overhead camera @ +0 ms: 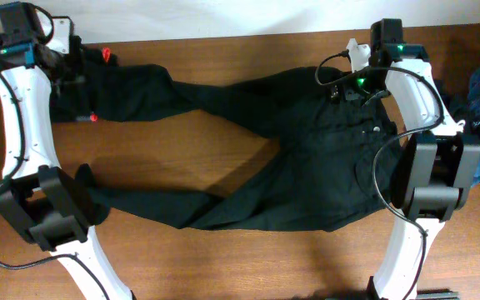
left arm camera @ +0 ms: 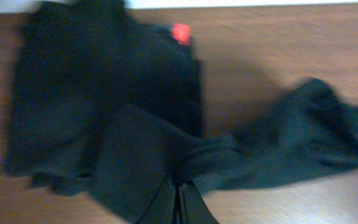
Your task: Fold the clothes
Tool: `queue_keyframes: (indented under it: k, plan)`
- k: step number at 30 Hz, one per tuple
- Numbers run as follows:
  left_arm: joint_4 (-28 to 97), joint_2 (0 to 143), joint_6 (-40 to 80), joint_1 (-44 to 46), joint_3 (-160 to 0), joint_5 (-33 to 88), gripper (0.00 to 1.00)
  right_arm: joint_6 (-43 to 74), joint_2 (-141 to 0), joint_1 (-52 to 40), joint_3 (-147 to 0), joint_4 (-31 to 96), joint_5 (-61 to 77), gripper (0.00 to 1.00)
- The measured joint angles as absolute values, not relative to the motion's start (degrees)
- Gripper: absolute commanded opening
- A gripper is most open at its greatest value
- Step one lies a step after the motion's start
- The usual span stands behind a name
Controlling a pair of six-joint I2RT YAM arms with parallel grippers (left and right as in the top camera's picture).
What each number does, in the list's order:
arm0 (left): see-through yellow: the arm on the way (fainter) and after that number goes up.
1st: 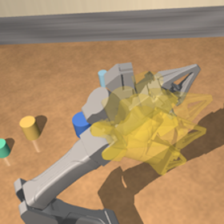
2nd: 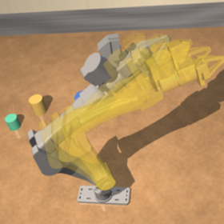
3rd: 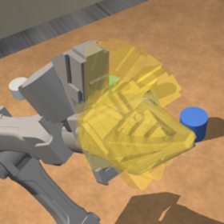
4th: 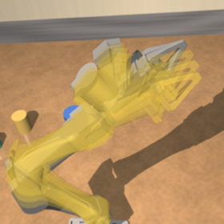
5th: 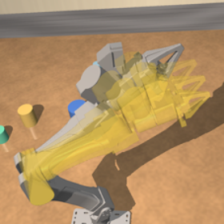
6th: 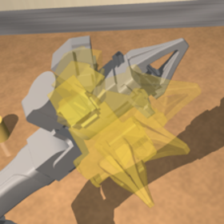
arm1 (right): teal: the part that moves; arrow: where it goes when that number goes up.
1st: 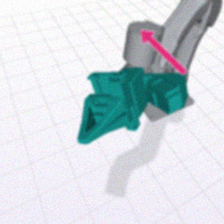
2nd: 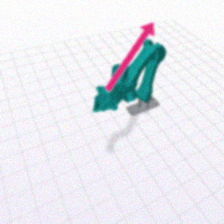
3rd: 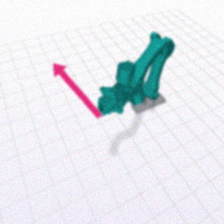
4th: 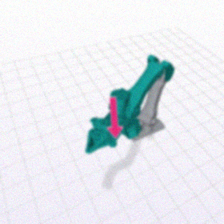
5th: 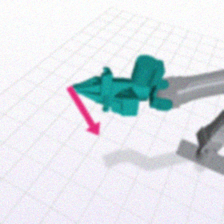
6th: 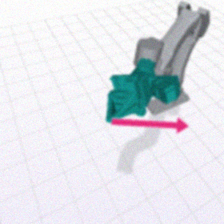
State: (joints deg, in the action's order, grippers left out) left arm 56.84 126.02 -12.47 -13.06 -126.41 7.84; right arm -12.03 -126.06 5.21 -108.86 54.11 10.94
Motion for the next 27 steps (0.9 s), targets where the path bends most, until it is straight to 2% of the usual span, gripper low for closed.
queue_keyframes:
  k: [5, 7, 10, 11, 12, 14, 25, 26, 27]
  plan:
    - [61.3, 126.0, -12.1, -10.2, -126.4, 11.7, 0.06, -12.0, -126.0, 5.2, -108.9, 54.9, 10.3, 0.99]
    - [62.2, 126.0, -12.1, -9.0, -126.4, 12.3, 0.28, -12.1, -126.0, 5.2, -108.9, 55.0, 10.1, 0.99]
    - [62.5, 126.0, -11.6, -7.2, -126.4, 13.1, 0.42, -12.0, -126.0, 5.2, -108.9, 55.2, 9.9, 0.99]
    - [62.7, 126.0, -11.5, -6.8, -126.4, 13.3, 0.64, -12.1, -126.0, 5.2, -108.9, 55.3, 9.9, 0.99]
    - [63.1, 126.0, -11.5, -6.4, -126.4, 13.5, 0.82, -12.0, -126.0, 5.2, -108.9, 55.4, 9.9, 0.99]
    - [64.3, 126.0, -11.4, -6.1, -126.4, 13.8, 0.98, -12.1, -126.0, 5.2, -108.9, 55.4, 9.9, 0.99]
    - [69.6, 126.0, -11.1, -5.9, -126.4, 26.0, 0.99, -12.1, -126.0, 5.2, -108.9, 55.5, 9.9, 0.99]
    - [68.9, 126.0, -11.2, -5.9, -126.4, 26.9, 0.98, -12.1, -126.0, 5.2, -108.9, 55.6, 9.9, 0.99]
    - [67.6, 126.0, -11.1, -5.9, -126.4, 27.6, 0.84, -12.0, -126.0, 5.2, -108.9, 55.6, 9.9, 0.99]
